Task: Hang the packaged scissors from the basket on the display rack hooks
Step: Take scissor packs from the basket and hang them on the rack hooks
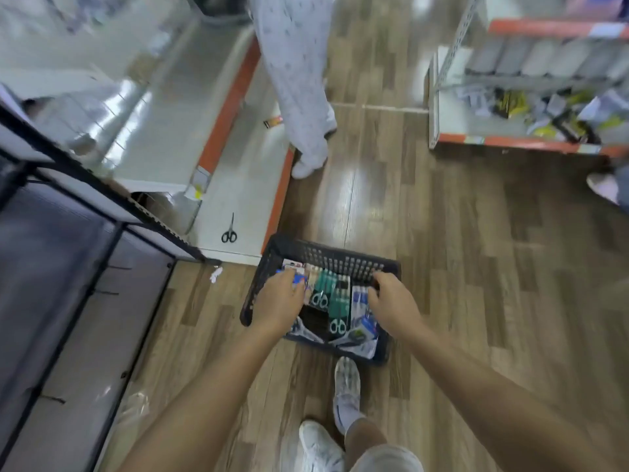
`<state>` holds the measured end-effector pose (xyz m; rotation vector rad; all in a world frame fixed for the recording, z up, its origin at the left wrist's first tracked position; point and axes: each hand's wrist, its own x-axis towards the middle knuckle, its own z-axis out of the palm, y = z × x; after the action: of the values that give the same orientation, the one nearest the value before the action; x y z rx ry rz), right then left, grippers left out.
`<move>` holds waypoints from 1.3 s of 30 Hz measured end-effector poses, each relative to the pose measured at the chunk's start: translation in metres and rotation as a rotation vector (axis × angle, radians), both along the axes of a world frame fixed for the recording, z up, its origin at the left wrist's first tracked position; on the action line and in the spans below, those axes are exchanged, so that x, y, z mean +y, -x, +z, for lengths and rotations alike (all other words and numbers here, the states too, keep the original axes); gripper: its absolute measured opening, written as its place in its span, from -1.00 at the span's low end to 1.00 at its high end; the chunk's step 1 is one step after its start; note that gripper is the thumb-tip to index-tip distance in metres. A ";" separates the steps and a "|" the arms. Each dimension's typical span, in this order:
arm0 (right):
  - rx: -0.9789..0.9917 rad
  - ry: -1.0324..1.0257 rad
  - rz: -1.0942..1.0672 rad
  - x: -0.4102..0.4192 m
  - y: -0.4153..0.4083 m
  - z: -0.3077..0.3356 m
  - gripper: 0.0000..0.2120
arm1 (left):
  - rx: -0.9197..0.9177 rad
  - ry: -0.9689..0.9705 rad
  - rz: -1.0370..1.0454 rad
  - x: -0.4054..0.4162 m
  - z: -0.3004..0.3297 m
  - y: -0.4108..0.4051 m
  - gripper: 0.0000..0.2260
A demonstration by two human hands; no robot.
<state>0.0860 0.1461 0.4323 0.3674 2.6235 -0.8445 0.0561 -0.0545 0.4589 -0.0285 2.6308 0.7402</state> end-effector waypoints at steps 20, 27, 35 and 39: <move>-0.357 0.128 -0.186 0.004 0.017 -0.344 -0.64 | -0.429 0.053 0.070 -0.020 -0.359 0.021 -0.75; -0.178 0.150 -0.352 -0.001 0.096 -0.483 -0.54 | -0.294 0.100 -0.075 0.006 -0.507 0.104 -0.69; -0.313 0.050 -0.386 -0.023 0.105 -0.624 -0.30 | -0.188 0.223 -0.118 0.044 -0.646 0.148 -0.54; -0.310 -0.032 -0.394 -0.034 0.097 -0.650 -0.15 | -0.158 0.321 0.029 0.066 -0.670 0.144 -0.34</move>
<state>-0.0111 0.1122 -0.2175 0.9651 2.3100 -0.7867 -0.0881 0.0115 -0.2110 -0.2069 2.5724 0.3039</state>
